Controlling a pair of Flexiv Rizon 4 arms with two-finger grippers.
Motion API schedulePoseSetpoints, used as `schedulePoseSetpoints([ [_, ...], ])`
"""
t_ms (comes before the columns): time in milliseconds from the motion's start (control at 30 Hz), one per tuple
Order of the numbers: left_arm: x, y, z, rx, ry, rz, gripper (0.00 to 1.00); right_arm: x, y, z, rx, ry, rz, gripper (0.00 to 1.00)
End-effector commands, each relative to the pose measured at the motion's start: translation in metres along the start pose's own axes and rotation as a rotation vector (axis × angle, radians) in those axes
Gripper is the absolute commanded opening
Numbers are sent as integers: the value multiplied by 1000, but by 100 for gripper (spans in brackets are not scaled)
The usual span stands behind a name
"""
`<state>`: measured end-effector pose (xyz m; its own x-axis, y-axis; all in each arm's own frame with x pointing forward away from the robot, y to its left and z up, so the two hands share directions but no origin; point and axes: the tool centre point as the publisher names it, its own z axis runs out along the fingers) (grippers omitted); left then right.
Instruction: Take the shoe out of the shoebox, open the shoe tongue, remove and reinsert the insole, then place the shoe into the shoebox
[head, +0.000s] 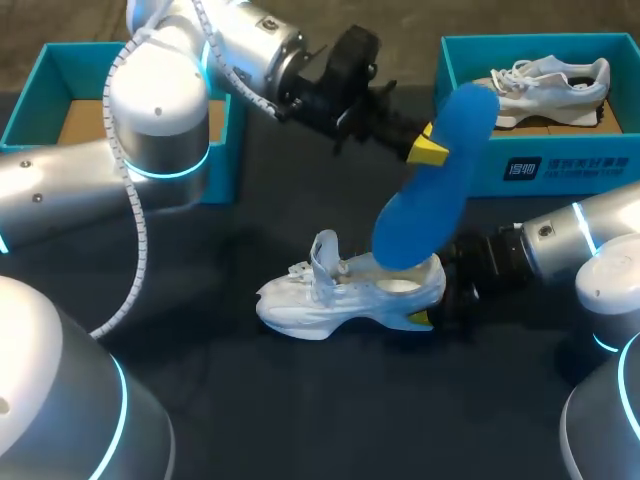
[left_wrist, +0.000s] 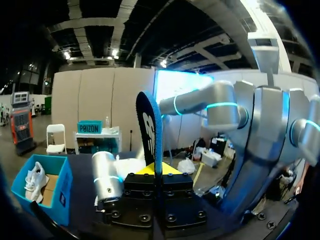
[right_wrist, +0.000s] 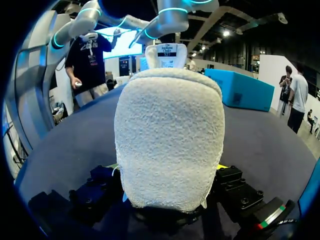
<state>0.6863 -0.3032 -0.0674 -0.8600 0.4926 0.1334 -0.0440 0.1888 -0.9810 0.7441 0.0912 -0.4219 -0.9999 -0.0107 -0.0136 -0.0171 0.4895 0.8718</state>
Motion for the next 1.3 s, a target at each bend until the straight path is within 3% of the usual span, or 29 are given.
schedulePoseSetpoints([
  [33,12,-6,1,68,-27,-56,0,0,0,2,3,-1,1,0],
  [167,18,-17,2,148,-43,-143,0,0,0,2,3,-1,1,0],
  [533,38,-34,6,177,-146,-357,0,0,0,2,3,-1,1,0],
  [667,48,-38,4,187,-149,-381,0,0,0,2,3,-1,1,0],
  [867,59,-51,0,270,-102,-386,0,0,0,2,3,-1,1,0],
  [1300,59,-51,0,270,-102,-386,0,0,0,2,3,-1,1,0],
])
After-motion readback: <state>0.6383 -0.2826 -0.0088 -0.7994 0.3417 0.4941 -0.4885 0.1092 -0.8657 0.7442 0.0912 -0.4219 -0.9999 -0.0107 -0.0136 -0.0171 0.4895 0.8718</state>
